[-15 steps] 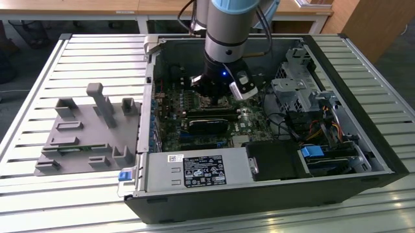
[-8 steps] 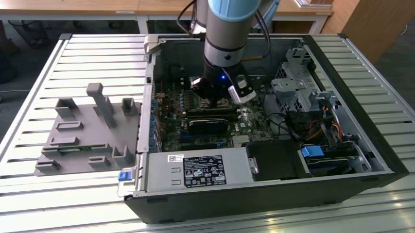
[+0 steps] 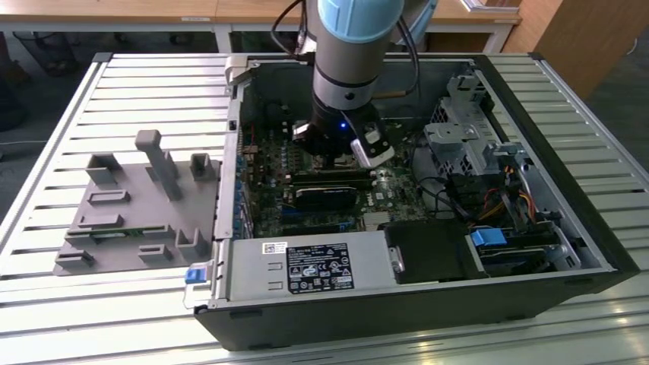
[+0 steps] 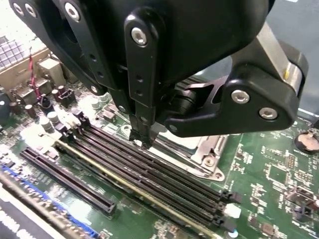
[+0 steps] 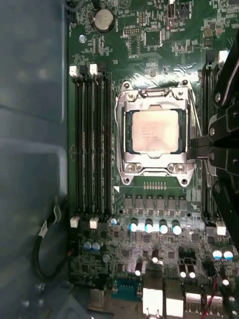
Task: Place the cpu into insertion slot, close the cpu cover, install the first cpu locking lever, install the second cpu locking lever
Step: 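Install the second cpu locking lever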
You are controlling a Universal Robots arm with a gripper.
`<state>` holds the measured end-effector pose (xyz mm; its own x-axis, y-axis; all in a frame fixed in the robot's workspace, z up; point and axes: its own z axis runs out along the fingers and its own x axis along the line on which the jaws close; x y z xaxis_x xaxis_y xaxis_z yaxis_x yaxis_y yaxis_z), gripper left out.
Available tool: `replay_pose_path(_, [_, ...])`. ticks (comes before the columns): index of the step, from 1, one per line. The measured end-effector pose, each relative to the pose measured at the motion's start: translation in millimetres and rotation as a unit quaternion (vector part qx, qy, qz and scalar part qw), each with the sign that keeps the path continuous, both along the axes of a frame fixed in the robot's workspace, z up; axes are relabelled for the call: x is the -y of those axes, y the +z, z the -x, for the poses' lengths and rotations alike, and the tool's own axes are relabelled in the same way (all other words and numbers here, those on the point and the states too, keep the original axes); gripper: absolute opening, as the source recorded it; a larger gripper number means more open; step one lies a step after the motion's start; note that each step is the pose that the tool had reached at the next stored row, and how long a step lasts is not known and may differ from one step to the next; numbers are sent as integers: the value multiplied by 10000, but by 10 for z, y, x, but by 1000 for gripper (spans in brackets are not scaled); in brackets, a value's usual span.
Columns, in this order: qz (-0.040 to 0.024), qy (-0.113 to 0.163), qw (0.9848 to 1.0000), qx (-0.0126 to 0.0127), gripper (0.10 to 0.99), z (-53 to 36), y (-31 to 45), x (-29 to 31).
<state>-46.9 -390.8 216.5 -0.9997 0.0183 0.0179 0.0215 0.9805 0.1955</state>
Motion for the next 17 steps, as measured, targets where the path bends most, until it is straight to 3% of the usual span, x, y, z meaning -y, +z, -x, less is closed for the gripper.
replay_pose_path(7, [-46,-21,10000,0,106,56,-28,42])
replay_pose_path(12, [-137,-21,9999,0,106,74,-65,89])
replay_pose_path(17, [-202,-21,9998,0,106,99,-114,92])
